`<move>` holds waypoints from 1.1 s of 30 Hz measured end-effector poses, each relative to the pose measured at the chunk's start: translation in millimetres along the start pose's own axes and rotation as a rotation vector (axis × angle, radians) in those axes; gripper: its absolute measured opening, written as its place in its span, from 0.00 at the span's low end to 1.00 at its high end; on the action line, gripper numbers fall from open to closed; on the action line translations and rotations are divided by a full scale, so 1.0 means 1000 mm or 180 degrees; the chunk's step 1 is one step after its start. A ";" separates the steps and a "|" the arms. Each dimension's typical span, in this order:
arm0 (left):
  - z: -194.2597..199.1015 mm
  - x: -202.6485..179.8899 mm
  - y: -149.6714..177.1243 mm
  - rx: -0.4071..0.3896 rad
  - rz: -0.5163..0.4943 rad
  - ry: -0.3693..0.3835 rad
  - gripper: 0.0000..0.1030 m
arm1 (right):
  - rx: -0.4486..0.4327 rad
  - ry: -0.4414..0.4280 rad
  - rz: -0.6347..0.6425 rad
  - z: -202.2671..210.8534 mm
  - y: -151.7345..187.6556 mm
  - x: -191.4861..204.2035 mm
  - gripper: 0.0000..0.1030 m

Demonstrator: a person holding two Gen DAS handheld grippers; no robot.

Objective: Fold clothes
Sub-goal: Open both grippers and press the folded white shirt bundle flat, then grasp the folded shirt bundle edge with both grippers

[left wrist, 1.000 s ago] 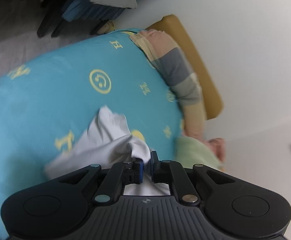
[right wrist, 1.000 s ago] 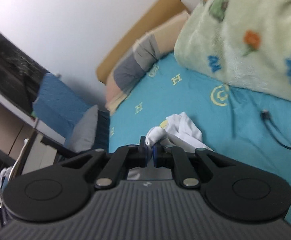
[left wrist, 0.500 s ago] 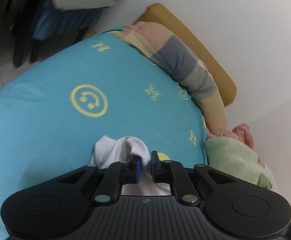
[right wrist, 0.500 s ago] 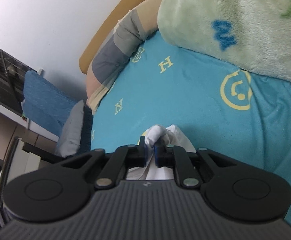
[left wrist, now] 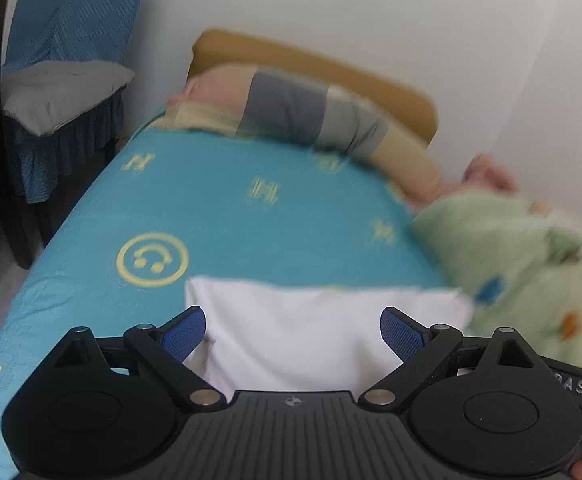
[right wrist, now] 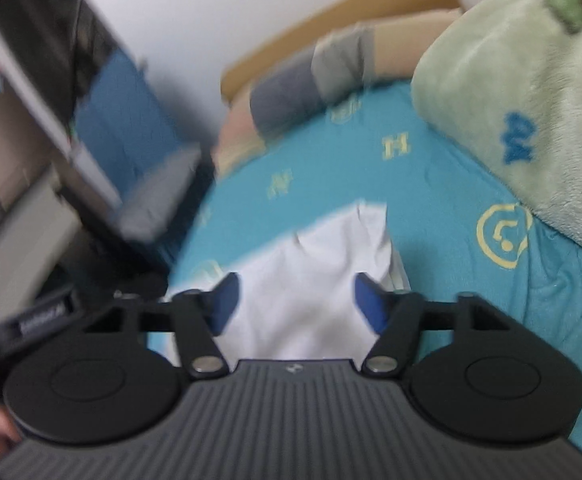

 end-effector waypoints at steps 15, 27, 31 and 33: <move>-0.007 0.000 0.019 0.0142 -0.0202 -0.0113 0.89 | 0.0145 0.0283 0.0507 -0.043 0.011 0.003 0.44; 0.039 0.002 0.068 0.0623 -0.0046 -0.0277 0.89 | 0.0264 0.0368 0.0651 0.012 0.042 0.027 0.43; 0.037 0.009 0.072 0.0721 0.0154 -0.0272 0.89 | 0.0406 0.0433 0.0572 0.009 0.052 0.020 0.41; 0.048 0.012 0.071 0.0681 0.0264 -0.0217 0.89 | 0.0438 0.0436 0.0517 0.010 0.055 0.018 0.41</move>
Point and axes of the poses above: each gripper's, at about its wrist camera, not at the fingertips, and z roughly against the way its jaws point, x to its left, y to its underside, the point moved 3 cm from there along -z, roughly the way its jaws point, and after that the axes turned 6 degrees about -y, right-handed, at the moved point
